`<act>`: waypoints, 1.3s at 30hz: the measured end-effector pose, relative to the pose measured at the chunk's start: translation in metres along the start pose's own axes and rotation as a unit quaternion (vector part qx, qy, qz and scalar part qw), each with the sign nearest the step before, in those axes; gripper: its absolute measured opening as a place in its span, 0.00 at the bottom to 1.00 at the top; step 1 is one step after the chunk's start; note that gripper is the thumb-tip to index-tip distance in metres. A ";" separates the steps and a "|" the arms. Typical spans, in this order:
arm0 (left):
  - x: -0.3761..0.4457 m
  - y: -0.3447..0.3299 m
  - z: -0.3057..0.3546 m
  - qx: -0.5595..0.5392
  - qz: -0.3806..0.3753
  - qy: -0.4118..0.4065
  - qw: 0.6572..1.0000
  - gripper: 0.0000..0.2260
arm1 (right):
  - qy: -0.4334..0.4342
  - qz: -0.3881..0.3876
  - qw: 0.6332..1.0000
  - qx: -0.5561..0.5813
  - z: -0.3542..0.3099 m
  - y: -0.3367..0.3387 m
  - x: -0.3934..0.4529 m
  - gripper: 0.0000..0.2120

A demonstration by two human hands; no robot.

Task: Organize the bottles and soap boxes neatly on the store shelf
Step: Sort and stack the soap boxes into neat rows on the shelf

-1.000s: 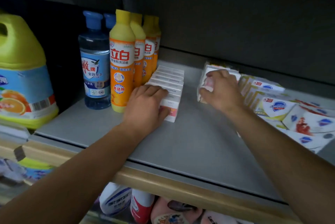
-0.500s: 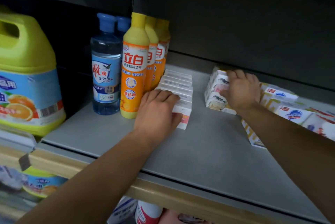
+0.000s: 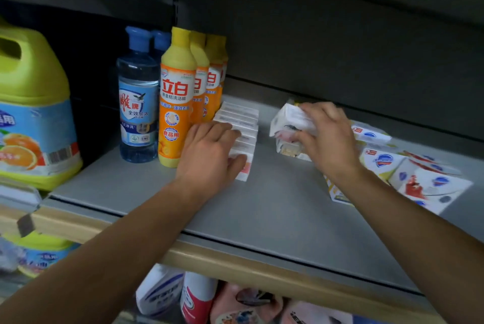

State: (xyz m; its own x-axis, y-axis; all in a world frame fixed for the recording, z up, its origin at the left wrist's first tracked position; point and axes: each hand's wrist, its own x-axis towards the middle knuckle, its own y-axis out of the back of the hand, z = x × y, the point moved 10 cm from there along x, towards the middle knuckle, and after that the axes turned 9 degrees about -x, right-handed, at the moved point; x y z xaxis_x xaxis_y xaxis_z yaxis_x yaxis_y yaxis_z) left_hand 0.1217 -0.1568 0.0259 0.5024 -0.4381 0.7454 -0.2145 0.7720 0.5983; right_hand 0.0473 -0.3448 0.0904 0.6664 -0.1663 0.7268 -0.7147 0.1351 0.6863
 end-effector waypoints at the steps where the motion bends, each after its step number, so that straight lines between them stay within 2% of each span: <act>1: 0.001 0.008 0.009 -0.011 0.019 -0.022 1.000 0.20 | 0.009 -0.009 1.000 0.013 -0.006 0.005 -0.009 0.30; 3: 0.001 0.020 0.028 -0.054 0.035 -0.064 0.996 0.22 | 0.036 -0.028 0.999 0.028 -0.019 0.013 -0.028 0.26; 4: -0.001 0.021 0.035 -0.093 0.017 -0.067 0.993 0.24 | 0.049 -0.034 0.998 0.038 -0.026 0.017 -0.037 0.26; 6: -0.005 0.011 0.045 -0.196 -0.073 -0.022 0.978 0.27 | 0.064 -0.040 0.995 0.066 -0.037 0.025 -0.054 0.26; 8: -0.015 -0.002 0.052 -0.268 -0.133 0.033 0.954 0.25 | 0.065 -0.044 0.991 0.107 -0.046 0.030 -0.068 0.25; 11: -0.027 -0.004 0.048 -0.341 -0.106 0.082 0.931 0.19 | 0.038 -0.045 0.988 0.145 -0.049 0.031 -0.080 0.25; 13: -0.040 -0.009 0.035 -0.439 -0.088 0.152 0.881 0.16 | 0.028 -0.039 0.986 0.157 -0.047 0.030 -0.085 0.27; 16: -0.061 -0.020 0.015 -0.582 -0.049 0.284 0.760 0.09 | 0.017 -0.082 0.971 0.222 -0.043 0.011 -0.098 0.36; 17: -0.066 -0.021 0.010 -0.597 -0.036 0.314 0.737 0.09 | 0.014 -0.102 0.963 0.248 -0.043 0.003 -0.104 0.39; 19: -0.070 -0.023 0.004 -0.603 -0.030 0.347 0.718 0.11 | 0.003 -0.134 0.946 0.296 -0.042 -0.012 -0.114 0.42; 22: -0.069 -0.026 0.004 -0.608 -0.040 0.343 0.715 0.13 | -0.020 -0.139 0.928 0.344 -0.036 -0.020 -0.118 0.43; 25: -0.066 -0.027 0.006 -0.628 -0.054 0.323 0.706 0.14 | -0.053 -0.143 0.909 0.388 -0.029 -0.020 -0.120 0.39; 29: -0.064 -0.025 0.010 -0.631 -0.076 0.298 0.712 0.10 | -0.120 -0.107 0.882 0.442 -0.016 -0.016 -0.119 0.21; 31: -0.065 -0.024 0.009 -0.599 -0.070 0.290 0.743 0.12 | -0.160 -0.115 0.875 0.443 -0.010 -0.019 -0.120 0.17; 33: -0.067 -0.020 0.006 -0.530 -0.061 0.290 0.795 0.19 | -0.185 -0.128 0.872 0.435 -0.005 -0.024 -0.122 0.18; 35: -0.068 -0.015 0.003 -0.463 -0.044 0.302 0.832 0.26 | -0.209 -0.129 0.865 0.439 0.000 -0.027 -0.125 0.18; 39: -0.067 -0.009 0.005 -0.412 -0.037 0.306 0.858 0.31 | -0.240 -0.143 0.851 0.445 0.004 -0.030 -0.129 0.20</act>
State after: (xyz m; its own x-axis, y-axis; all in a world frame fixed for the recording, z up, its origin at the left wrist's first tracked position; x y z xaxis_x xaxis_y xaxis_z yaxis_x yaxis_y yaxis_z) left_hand 0.0862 -0.1367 -0.0283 0.8888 -0.3707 0.2697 0.3744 0.9264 0.0394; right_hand -0.0184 -0.3315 -0.0237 0.8290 -0.4771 0.2919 -0.5584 -0.7354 0.3839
